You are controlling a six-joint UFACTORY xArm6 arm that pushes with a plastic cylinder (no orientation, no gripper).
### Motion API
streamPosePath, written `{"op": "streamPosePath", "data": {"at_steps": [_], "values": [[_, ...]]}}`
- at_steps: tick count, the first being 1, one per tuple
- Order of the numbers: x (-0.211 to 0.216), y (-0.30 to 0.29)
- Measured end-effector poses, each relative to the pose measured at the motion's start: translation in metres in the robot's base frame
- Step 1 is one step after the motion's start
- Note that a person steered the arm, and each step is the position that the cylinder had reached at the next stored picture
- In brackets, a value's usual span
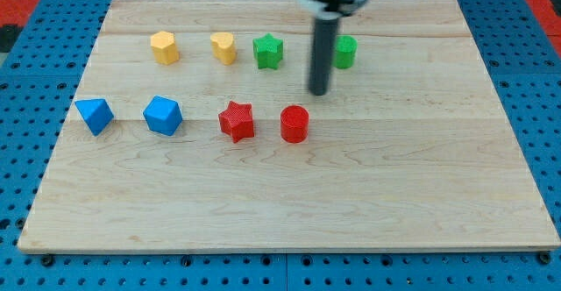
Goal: Move green star towards right
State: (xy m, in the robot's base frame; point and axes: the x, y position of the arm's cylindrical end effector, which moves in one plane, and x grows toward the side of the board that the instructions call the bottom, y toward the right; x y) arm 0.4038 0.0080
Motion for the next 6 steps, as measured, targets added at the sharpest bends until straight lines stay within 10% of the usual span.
{"op": "streamPosePath", "data": {"at_steps": [6], "values": [[-0.081,-0.088]]}}
